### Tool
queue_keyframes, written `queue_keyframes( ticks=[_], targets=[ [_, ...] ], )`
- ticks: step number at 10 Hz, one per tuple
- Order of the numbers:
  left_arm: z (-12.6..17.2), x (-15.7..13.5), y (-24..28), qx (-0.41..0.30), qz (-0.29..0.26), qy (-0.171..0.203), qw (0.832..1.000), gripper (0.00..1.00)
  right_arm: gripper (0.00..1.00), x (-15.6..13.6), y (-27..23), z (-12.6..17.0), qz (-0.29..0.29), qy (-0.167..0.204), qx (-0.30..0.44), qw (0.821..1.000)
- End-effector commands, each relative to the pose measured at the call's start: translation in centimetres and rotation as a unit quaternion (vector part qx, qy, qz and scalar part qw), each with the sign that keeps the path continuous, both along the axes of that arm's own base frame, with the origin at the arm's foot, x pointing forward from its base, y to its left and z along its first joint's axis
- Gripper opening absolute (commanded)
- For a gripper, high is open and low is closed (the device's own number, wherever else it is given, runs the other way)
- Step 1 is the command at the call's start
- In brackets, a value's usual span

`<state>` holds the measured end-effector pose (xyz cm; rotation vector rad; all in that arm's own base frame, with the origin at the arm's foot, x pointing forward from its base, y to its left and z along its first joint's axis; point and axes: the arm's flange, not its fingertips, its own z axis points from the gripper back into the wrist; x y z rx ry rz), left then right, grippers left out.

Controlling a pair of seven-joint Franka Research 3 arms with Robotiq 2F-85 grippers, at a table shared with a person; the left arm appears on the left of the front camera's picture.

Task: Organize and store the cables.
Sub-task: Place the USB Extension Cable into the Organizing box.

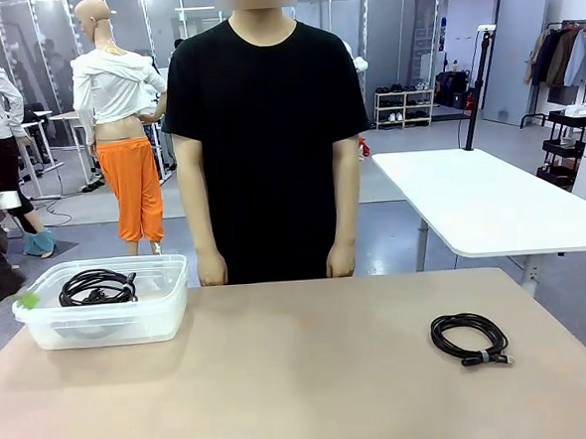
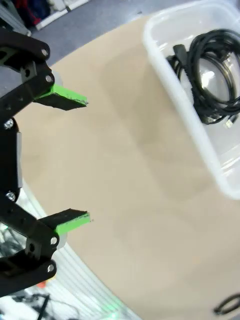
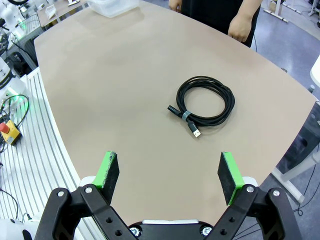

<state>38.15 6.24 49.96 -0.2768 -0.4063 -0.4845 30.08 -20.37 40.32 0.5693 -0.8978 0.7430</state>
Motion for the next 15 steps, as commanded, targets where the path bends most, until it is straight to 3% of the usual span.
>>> queue_keyframes(
  ticks=[1,4,7,8,9,13,14,15],
  targets=[
    [-0.8,-3.1,3.5,-0.028,-0.050,-0.049,0.997,1.00,1.00,0.1,-0.2,0.0,0.003,-0.014,0.001,1.000],
    [-3.0,-5.6,7.3,-0.037,-0.132,-0.068,0.988,1.00,1.00,0.1,-0.2,0.0,0.003,-0.014,0.001,1.000],
    [-3.3,-5.1,7.8,-0.024,-0.178,-0.081,0.980,1.00,1.00,0.1,-0.2,0.0,0.003,-0.014,0.001,1.000],
    [-2.6,-4.8,7.8,-0.051,-0.163,-0.078,0.982,1.00,1.00,0.1,-0.2,0.0,0.003,-0.014,0.001,1.000],
    [-3.7,-5.7,7.4,-0.025,-0.158,-0.081,0.984,1.00,1.00,0.1,-0.2,0.0,0.003,-0.014,0.001,1.000],
    [-3.7,-5.7,7.4,-0.025,-0.158,-0.081,0.984,1.00,1.00,0.1,-0.2,0.0,0.003,-0.014,0.001,1.000],
    [-3.7,-5.7,7.4,-0.025,-0.158,-0.081,0.984,1.00,1.00,0.0,0.0,0.0,0.000,0.000,0.000,1.000],
    [-3.7,-5.7,7.4,-0.025,-0.158,-0.081,0.984,1.00,1.00,-0.4,2.2,2.6,-0.012,0.032,-0.001,0.999]
  ],
)
